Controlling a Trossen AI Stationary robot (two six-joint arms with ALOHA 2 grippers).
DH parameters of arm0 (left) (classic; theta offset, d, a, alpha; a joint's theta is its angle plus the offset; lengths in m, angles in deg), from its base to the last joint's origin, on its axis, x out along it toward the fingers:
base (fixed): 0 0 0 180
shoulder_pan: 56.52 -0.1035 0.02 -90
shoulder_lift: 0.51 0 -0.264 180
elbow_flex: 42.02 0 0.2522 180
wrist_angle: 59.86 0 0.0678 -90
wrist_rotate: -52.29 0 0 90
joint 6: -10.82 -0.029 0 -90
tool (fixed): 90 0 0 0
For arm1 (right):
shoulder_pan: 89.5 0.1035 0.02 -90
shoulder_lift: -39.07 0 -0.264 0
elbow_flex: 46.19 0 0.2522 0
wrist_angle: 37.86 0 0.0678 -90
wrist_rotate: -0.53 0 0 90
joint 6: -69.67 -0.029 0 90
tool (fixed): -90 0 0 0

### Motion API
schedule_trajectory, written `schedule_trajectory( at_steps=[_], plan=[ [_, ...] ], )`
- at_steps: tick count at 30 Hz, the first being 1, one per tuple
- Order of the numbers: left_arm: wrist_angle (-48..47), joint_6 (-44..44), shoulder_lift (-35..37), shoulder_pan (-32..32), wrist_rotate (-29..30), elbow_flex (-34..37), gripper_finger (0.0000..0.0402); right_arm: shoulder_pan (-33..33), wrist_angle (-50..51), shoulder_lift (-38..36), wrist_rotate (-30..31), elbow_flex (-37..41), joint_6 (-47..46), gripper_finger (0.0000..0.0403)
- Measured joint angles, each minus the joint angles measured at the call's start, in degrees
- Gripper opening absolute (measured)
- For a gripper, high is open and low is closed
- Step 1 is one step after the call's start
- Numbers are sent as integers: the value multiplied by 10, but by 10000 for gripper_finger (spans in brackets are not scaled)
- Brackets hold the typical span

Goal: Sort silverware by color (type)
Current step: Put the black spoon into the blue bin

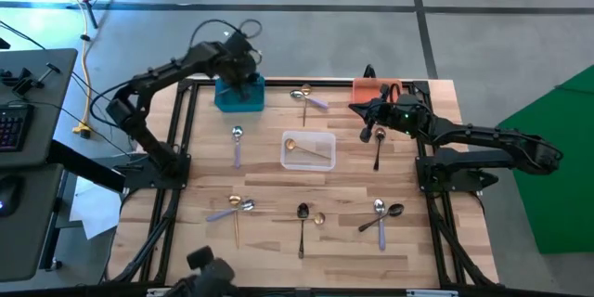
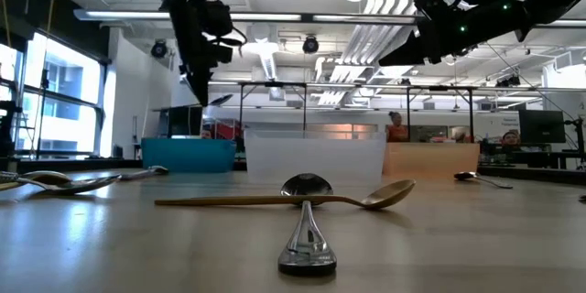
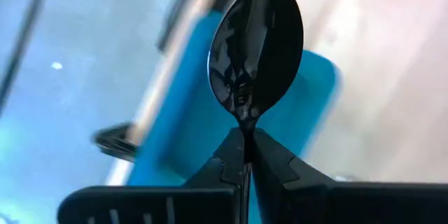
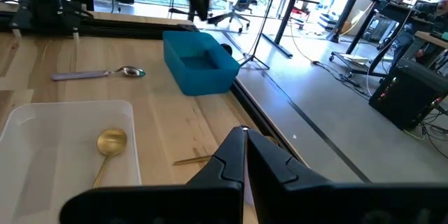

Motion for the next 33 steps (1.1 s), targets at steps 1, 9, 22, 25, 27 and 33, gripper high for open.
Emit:
schedule_trajectory(
  at_steps=[1,9,22,25,27,33],
  plan=[
    [7,-2,-4,-9,-2,0,1,0,0,0,0,0,0,0],
    [44,21,-88,-43,-32,0,1,0,0,0,0,0,0,0],
    [55,42,-184,-65,-29,1,1,0,0,0,0,0,2,0],
    [60,43,-197,-66,-29,1,1,0,1,0,0,0,2,0],
    [63,46,-203,-66,-30,1,3,0,3,0,0,0,2,0],
    [66,58,-198,-66,-30,1,42,0,4,0,0,0,-2,0]
  ],
)
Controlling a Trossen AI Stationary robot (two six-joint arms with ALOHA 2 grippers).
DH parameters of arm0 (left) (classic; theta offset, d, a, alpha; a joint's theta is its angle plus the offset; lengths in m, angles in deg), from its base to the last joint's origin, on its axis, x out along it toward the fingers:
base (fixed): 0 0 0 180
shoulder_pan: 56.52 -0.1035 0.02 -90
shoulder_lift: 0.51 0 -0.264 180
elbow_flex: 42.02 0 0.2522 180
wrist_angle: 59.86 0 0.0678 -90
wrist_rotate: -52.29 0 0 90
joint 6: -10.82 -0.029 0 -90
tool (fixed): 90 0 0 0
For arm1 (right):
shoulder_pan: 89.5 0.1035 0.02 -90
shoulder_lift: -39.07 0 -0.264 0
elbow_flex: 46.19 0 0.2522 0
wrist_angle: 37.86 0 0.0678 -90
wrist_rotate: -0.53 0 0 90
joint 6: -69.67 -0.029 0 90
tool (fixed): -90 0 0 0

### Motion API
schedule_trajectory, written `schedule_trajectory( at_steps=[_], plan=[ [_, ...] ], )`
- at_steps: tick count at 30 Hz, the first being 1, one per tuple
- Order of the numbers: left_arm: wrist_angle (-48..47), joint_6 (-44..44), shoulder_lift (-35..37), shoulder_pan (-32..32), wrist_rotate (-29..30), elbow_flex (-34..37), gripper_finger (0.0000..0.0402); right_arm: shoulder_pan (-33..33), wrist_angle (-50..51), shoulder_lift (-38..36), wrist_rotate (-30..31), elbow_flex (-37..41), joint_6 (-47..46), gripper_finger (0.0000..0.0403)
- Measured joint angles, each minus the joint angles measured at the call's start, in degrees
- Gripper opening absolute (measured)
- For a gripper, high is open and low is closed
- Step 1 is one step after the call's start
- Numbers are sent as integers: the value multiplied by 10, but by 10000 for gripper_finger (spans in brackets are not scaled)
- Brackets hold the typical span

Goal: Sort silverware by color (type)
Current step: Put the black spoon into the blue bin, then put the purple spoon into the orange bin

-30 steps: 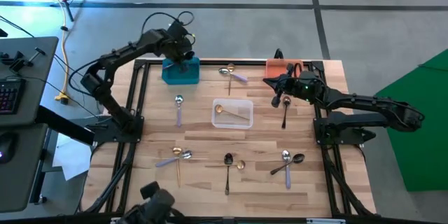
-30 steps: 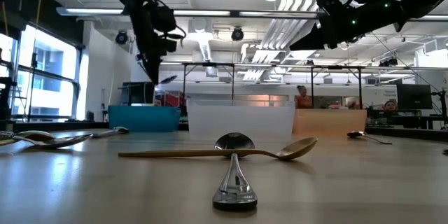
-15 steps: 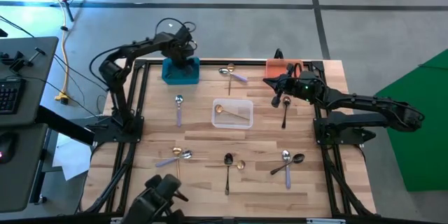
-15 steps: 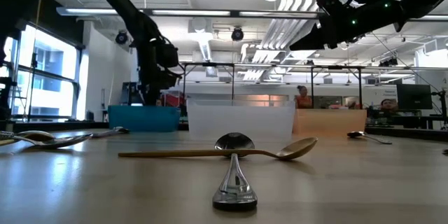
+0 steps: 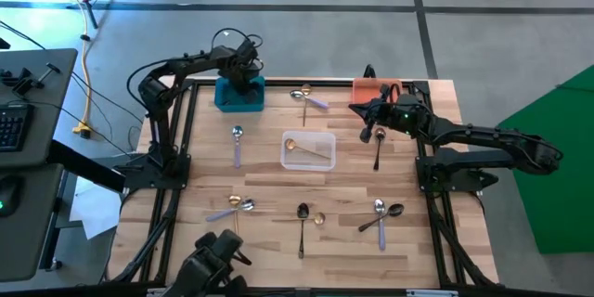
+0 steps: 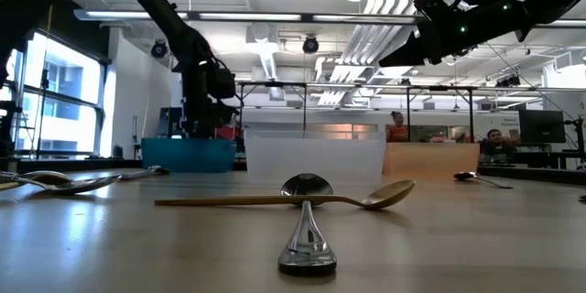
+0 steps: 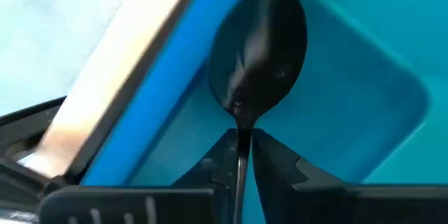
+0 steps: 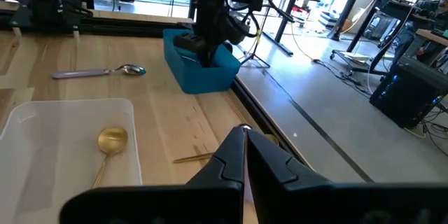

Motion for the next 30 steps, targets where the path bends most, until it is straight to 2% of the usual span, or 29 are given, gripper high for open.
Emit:
schedule_trajectory(
  at_steps=[7,10,13,20,25,30],
  plan=[
    [-2,-4,57,12,0,0,93,0,24,0,-1,0,-43,0],
    [0,-4,96,28,-9,8,96,0,34,8,-35,0,-53,0],
    [34,-4,149,52,-26,47,87,1,23,25,-59,0,-65,0],
    [151,19,294,151,-30,190,50,-1,-24,52,-59,0,-62,0],
    [155,83,374,242,-31,262,26,0,-43,53,-58,0,-65,0],
    [151,177,423,351,-27,294,5,0,-42,52,-58,0,-65,0]
  ],
)
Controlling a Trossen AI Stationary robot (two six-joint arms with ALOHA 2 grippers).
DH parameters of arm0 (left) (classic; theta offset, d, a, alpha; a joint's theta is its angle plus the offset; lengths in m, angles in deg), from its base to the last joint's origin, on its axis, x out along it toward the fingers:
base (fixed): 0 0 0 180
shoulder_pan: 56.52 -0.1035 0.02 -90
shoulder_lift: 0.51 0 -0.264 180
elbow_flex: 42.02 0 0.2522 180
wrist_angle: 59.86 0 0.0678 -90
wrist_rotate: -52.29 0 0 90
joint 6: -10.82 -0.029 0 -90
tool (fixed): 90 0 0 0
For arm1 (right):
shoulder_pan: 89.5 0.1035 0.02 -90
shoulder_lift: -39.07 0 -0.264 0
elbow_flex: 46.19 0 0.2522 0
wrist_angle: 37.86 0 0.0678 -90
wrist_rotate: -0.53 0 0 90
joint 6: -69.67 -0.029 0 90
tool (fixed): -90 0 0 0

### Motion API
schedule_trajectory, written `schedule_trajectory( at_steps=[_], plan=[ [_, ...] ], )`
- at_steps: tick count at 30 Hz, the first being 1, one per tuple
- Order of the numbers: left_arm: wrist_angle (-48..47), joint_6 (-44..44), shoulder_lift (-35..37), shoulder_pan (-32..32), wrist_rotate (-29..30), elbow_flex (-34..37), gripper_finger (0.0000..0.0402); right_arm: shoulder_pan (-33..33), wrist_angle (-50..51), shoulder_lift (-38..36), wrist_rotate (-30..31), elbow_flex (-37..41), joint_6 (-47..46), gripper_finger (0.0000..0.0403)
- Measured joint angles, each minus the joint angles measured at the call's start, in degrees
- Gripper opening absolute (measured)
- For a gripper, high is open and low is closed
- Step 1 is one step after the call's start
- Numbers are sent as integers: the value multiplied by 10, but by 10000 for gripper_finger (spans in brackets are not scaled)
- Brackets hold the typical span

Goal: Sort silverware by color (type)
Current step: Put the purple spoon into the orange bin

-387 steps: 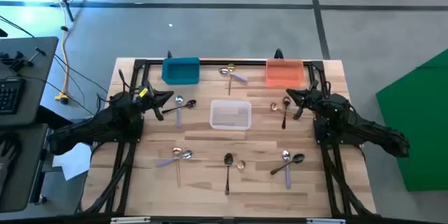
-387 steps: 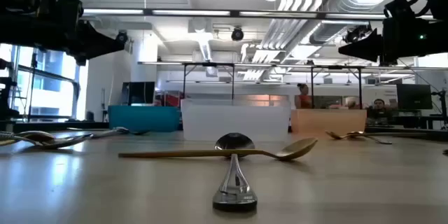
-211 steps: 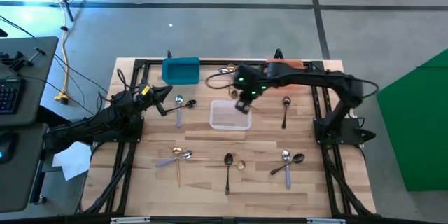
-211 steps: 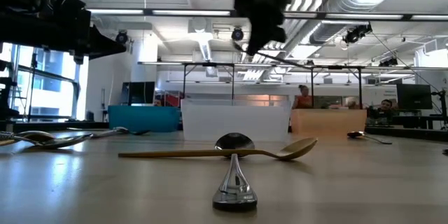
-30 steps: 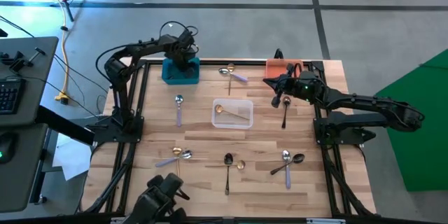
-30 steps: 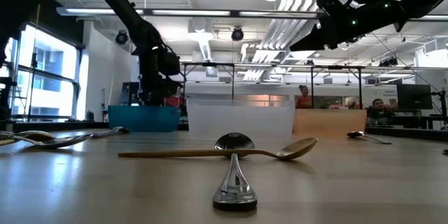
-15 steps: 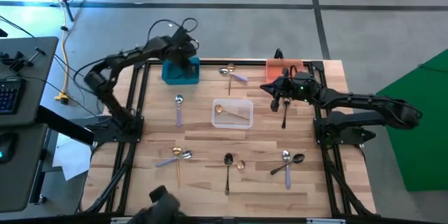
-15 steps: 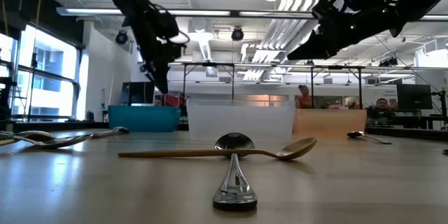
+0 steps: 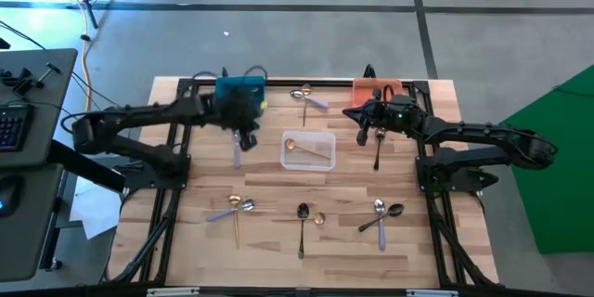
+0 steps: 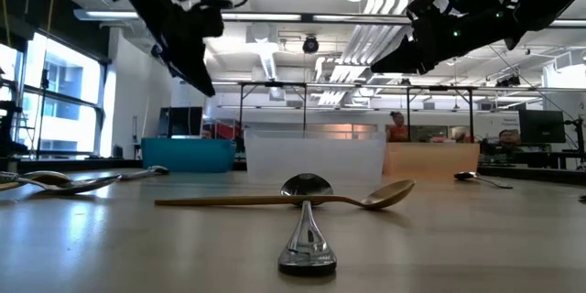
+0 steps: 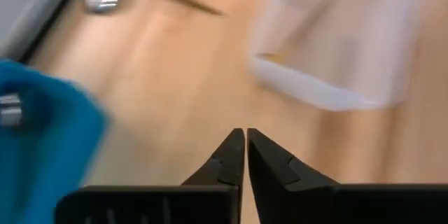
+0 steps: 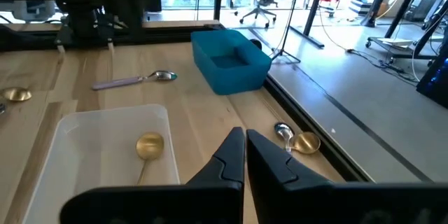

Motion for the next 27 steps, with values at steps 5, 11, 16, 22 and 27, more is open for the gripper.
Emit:
schedule_trajectory(
  at_steps=[5,11,16,22,27],
  plan=[
    [-7,68,8,117,33,1,1,0,0,0,0,0,0,0],
    [-42,190,5,226,58,1,1,0,2,0,0,0,0,0],
    [-120,341,6,315,43,1,4,0,3,0,0,0,0,0],
    [-192,528,6,425,-10,1,46,0,3,0,0,0,0,0],
    [-202,644,2,514,-16,1,106,0,3,0,0,0,0,0]
  ],
)
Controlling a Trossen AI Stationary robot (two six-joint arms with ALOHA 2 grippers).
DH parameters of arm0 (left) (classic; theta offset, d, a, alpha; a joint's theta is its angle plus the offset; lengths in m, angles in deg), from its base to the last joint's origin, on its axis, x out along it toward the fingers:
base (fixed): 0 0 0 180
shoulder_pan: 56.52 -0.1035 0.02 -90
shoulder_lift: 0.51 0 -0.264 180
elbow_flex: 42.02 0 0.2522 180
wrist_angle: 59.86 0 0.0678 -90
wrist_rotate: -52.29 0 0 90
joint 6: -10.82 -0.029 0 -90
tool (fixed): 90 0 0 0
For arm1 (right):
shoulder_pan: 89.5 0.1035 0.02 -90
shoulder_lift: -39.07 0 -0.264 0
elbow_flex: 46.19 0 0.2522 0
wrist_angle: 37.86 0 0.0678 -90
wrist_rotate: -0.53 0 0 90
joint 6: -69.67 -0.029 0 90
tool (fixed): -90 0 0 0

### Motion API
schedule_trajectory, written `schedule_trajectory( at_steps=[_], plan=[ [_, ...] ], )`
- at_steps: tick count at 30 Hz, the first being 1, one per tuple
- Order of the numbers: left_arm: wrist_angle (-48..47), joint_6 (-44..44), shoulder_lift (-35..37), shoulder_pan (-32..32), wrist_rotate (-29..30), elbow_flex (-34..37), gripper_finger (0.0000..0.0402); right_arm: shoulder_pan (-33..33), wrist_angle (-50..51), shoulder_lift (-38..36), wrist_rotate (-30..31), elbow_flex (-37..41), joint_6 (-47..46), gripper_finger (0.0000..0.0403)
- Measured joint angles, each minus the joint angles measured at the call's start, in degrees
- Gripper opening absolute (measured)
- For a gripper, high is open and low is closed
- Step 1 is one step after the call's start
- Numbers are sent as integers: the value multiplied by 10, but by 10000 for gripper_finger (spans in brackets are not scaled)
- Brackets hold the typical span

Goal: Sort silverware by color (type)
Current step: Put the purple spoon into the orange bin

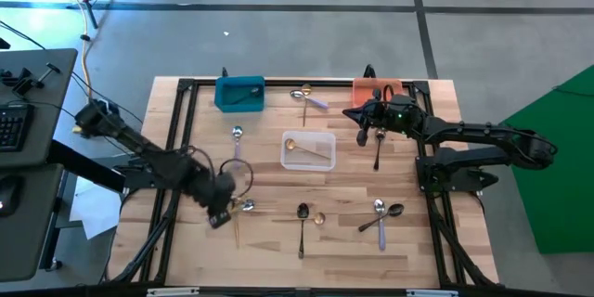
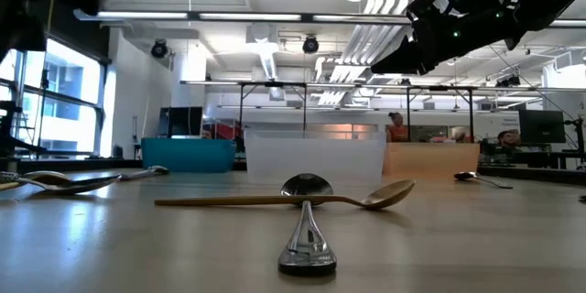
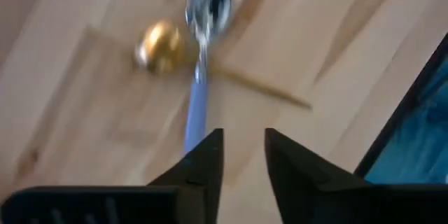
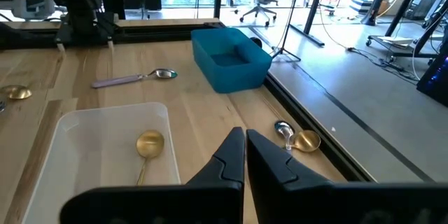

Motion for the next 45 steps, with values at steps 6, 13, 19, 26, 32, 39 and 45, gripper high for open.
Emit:
schedule_trajectory(
  at_steps=[6,13,19,26,32,39,45],
  plan=[
    [-12,56,-49,62,20,0,170,0,0,0,0,0,2,0],
    [-17,29,-144,72,25,0,197,0,0,0,0,0,2,0],
    [-8,22,-202,70,37,0,191,0,0,0,0,0,2,0],
    [20,0,-240,70,7,-2,140,0,0,0,0,0,2,0],
    [26,-28,-240,67,-15,-2,47,0,0,0,0,0,2,0],
    [19,8,-173,64,-11,1,46,0,0,0,0,0,2,0],
    [22,41,-88,42,68,1,46,0,0,0,0,0,2,0]
  ],
)
